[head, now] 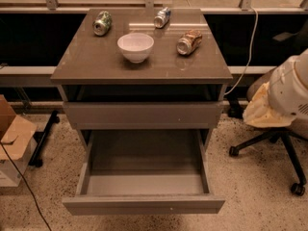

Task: Close middle drawer

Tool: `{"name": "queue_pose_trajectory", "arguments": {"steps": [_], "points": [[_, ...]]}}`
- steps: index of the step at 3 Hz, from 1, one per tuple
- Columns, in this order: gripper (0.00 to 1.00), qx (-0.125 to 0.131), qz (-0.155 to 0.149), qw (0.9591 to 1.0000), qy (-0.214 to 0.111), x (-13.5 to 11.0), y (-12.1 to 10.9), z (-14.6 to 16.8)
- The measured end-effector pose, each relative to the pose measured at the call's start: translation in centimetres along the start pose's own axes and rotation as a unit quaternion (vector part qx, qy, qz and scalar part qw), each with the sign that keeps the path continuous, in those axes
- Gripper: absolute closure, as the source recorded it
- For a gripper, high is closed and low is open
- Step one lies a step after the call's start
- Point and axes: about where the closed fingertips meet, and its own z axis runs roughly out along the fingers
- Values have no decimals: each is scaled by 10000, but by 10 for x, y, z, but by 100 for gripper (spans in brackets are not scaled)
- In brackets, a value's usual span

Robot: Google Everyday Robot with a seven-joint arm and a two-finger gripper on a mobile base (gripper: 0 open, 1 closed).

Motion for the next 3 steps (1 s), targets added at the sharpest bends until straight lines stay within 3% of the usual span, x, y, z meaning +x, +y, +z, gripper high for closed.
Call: {"name": "queue_pose_trajectory", "arguments": {"steps": [1, 2, 3], "points": [[100, 94, 56, 9996, -270, 25, 4, 50], [100, 92, 57, 9996, -269, 25, 4, 50], [100, -87, 170, 9997, -160, 26, 13, 72]]}}
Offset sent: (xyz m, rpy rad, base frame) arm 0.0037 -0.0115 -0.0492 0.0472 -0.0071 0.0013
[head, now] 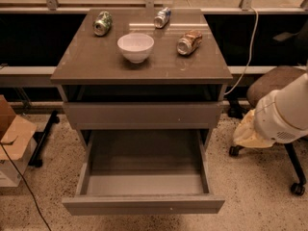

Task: Close middle drawer

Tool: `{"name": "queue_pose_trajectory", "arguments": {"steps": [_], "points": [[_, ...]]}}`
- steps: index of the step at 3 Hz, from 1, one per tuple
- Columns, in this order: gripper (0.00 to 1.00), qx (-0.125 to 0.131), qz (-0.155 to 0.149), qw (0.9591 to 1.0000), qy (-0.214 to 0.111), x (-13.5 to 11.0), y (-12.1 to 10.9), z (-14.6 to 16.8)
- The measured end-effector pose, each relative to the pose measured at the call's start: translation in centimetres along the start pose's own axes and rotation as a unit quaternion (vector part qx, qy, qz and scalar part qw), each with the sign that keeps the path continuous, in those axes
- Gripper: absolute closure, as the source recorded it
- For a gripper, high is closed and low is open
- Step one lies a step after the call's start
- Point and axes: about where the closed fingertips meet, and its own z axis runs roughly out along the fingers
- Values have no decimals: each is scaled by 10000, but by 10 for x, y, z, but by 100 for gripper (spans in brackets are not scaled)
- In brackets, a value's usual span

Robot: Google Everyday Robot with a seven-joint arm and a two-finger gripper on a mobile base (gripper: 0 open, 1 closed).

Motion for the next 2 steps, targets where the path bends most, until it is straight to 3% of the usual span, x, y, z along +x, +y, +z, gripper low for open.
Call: {"name": "queue_pose_trajectory", "arguments": {"steps": [1, 2], "points": [[100, -64, 55, 9999, 80, 5, 14, 30], [100, -233, 163, 9996, -47, 19, 42, 82]]}}
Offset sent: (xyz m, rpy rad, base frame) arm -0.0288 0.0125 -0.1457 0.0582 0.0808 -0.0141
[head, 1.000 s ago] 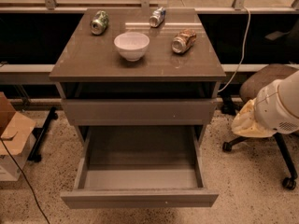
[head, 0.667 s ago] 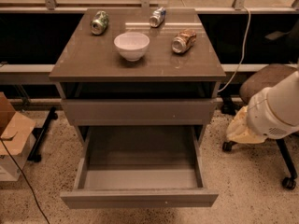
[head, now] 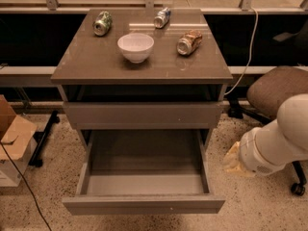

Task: Close middle drawer

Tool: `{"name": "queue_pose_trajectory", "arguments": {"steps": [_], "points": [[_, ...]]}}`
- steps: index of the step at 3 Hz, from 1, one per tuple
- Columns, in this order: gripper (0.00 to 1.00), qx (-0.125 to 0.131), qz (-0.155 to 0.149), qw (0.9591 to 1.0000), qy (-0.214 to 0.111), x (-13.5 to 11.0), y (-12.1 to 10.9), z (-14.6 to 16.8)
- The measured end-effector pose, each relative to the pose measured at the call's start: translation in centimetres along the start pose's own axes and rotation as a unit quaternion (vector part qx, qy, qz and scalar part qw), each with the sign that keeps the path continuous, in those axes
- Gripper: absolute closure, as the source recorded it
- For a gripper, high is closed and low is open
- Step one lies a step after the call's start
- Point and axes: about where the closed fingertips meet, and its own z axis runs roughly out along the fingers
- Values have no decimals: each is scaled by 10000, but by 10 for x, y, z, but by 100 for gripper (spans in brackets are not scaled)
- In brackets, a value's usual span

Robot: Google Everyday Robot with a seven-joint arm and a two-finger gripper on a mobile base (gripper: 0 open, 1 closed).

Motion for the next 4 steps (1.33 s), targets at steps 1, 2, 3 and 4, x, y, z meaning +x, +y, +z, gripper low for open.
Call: {"name": "queue_pose_trajectory", "arguments": {"steps": [1, 2, 3, 4], "points": [[100, -51, 114, 9998, -181, 13, 16, 40], [100, -51, 113, 9998, -180, 13, 16, 40], [100, -177, 149, 9997, -4, 20, 30, 74], [100, -304, 196, 9993, 33, 29, 49, 122]]}}
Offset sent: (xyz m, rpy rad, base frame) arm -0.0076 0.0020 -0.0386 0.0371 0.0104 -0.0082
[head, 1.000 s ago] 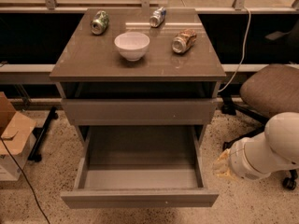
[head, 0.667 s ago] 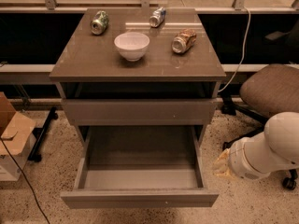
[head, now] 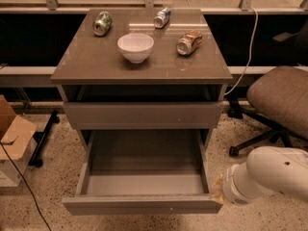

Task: Close middle drawer

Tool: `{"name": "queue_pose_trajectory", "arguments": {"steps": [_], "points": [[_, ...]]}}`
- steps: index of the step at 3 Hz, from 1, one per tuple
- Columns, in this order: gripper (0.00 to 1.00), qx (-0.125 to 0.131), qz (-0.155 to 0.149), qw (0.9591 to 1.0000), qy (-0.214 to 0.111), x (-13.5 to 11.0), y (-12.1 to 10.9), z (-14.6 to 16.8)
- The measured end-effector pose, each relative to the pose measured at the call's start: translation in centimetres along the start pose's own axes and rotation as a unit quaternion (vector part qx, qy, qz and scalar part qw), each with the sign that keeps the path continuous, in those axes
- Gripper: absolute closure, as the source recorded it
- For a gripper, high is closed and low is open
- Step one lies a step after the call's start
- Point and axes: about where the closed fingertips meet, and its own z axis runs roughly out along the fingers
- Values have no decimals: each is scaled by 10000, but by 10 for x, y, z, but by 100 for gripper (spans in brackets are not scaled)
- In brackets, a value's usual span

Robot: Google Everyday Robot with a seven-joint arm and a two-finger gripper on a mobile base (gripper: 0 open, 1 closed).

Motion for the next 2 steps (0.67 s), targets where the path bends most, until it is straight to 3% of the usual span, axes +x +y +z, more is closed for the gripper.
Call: {"name": "queue_pose_trajectory", "arguments": {"steps": [2], "points": [[100, -383, 280, 9988, -112, 21, 13, 80]]}}
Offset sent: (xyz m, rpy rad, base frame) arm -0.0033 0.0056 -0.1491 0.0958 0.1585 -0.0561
